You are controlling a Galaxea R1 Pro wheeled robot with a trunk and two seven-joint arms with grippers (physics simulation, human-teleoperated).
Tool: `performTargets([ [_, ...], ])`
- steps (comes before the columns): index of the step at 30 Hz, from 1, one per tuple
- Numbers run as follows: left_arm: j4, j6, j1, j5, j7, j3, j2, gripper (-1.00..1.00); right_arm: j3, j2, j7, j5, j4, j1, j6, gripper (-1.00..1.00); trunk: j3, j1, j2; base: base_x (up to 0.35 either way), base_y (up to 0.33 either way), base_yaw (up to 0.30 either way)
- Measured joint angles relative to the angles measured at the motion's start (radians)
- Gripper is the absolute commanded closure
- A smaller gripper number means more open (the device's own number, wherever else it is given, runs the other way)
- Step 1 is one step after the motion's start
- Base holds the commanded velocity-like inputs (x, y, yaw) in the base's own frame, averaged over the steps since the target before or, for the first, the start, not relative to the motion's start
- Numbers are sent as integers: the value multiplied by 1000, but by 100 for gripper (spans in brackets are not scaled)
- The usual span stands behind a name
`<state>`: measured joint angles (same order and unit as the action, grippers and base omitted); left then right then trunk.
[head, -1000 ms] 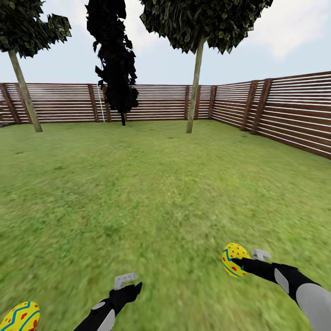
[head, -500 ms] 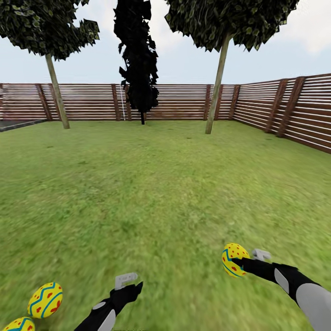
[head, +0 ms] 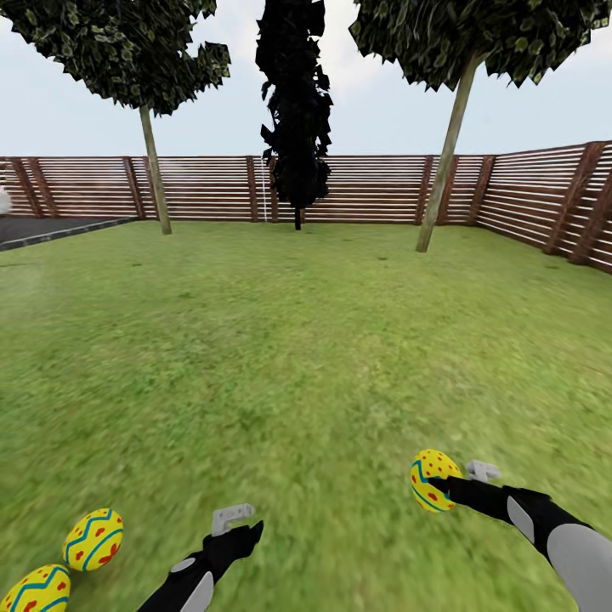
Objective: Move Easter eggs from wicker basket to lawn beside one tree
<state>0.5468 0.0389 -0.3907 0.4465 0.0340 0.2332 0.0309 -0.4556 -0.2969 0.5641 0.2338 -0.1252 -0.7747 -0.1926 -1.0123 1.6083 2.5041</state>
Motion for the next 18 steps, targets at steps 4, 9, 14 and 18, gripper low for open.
performTargets([
  [4,0,0,0,0,0,0,1,-100,0,1,0,0,0,0,0,100,0,0,0,272,-214,273],
  [9,0,-4,0,0,1,0,1,-100,0,1,0,0,0,0,0,100,0,0,0,284,-197,274],
  [14,2,-6,0,10,3,0,3,-100,0,1,0,0,0,0,0,100,0,0,0,152,-103,273],
  [18,2,-6,0,24,3,0,3,-100,0,1,0,0,0,0,0,100,0,0,0,8,-6,273],
])
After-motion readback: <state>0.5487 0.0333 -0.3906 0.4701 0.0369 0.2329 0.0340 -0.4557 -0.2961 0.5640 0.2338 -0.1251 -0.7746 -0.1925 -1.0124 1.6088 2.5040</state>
